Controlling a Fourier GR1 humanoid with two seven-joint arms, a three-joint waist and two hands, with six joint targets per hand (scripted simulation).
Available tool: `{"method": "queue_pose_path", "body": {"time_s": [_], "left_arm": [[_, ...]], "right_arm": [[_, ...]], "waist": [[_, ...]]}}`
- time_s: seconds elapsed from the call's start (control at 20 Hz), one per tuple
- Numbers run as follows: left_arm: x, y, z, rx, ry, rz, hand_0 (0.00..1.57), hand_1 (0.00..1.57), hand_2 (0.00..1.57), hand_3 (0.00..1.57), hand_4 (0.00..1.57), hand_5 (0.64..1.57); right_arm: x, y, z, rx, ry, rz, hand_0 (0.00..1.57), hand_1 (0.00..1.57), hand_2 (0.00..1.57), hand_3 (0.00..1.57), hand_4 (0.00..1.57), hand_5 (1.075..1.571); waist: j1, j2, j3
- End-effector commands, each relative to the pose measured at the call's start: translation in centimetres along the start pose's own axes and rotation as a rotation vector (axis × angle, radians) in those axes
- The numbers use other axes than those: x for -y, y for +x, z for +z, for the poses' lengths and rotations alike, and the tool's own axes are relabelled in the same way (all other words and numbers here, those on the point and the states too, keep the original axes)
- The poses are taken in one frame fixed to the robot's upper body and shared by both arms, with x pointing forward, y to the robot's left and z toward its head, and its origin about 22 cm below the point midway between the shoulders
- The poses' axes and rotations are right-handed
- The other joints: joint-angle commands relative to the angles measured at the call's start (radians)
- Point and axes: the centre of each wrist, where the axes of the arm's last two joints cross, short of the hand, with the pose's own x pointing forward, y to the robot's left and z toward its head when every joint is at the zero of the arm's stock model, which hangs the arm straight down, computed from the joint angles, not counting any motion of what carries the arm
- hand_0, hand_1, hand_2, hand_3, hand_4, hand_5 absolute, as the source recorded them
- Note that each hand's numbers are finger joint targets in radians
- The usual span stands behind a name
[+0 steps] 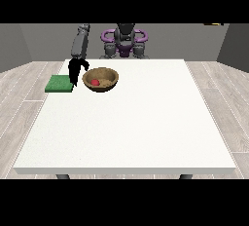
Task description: Pick the cup and pour the ball into the bowl, then pick the bowl and place it on the pad
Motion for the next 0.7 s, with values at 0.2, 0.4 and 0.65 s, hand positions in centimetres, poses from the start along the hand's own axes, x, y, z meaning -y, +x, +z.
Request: {"method": "queue_pose_path", "body": {"time_s": [0.2,0.4,0.65], "left_arm": [[-1.6,2.7,1.3,0.061,0.02,-0.012,0.0,0.0,0.0,0.0,1.02,1.538],[-3.5,2.1,2.9,0.082,0.01,-0.005,0.0,0.0,0.0,0.0,1.01,1.534],[-4.4,4.8,2.2,0.122,0.033,-0.023,0.0,0.0,0.0,0.0,1.02,1.538]], "right_arm": [[0.8,-1.0,-1.2,0.029,0.013,-0.004,0.0,0.0,0.0,0.0,0.51,1.552],[1.4,-1.5,-0.7,0.061,-0.014,0.0,0.0,0.0,0.0,0.0,0.48,1.549],[-2.1,-1.5,-1.7,0.087,0.009,-0.041,0.0,0.0,0.0,0.0,0.46,1.547]], "waist": [[-0.018,0.061,0.0005],[0.017,0.088,0.0003],[0.01,0.137,0.0003]]}}
